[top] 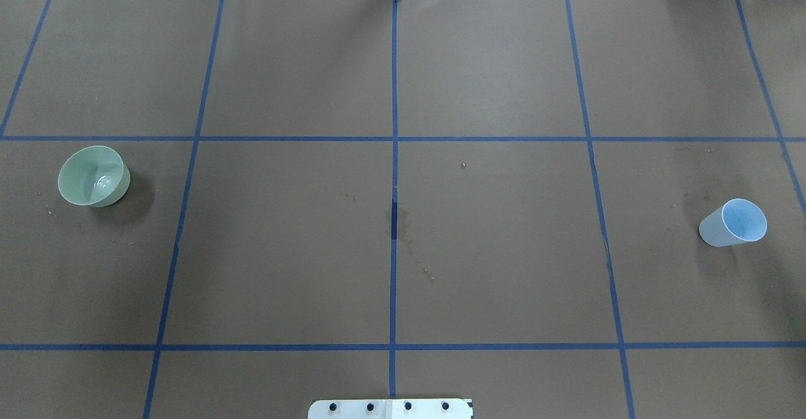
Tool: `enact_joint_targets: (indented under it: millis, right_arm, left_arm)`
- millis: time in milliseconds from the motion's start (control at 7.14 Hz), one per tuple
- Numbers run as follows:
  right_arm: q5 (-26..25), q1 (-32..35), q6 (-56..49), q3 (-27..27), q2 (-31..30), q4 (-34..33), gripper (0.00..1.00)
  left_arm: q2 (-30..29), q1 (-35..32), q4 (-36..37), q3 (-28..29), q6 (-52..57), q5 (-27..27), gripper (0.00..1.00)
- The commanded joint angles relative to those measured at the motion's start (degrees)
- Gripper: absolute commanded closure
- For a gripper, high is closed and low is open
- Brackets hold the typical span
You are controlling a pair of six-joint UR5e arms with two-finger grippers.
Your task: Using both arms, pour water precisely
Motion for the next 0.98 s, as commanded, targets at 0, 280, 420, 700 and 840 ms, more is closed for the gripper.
enact_joint_targets:
  millis: [0, 280, 420, 700, 840]
  right_arm:
    - [0.26, 0.0, 0.0, 0.0, 0.01, 0.0, 0.0]
    - [0.26, 0.0, -0.52, 0.0, 0.18, 0.0, 0.0]
    - [1.05, 0.0, -0.53, 0.26, 0.44, 0.0, 0.0]
    - [3.5, 0.0, -0.44, 0.35, 0.1, 0.0, 0.0]
    - [5.87, -0.26, -0.61, 0.09, 0.1, 0.0, 0.0]
  left_arm:
    - [-0.11, 0.0, 0.17, -0.23, 0.0, 0.04, 0.0]
    - [0.07, 0.0, -0.09, -0.14, 0.09, 0.47, 0.0]
    - [0.16, 0.0, -0.26, -0.4, 0.17, 0.48, 0.0]
    - [0.16, 0.0, -0.26, -0.23, 0.09, 1.69, 0.0]
    - [0.24, -0.09, -0.26, -0.66, 0.0, 1.71, 0.0]
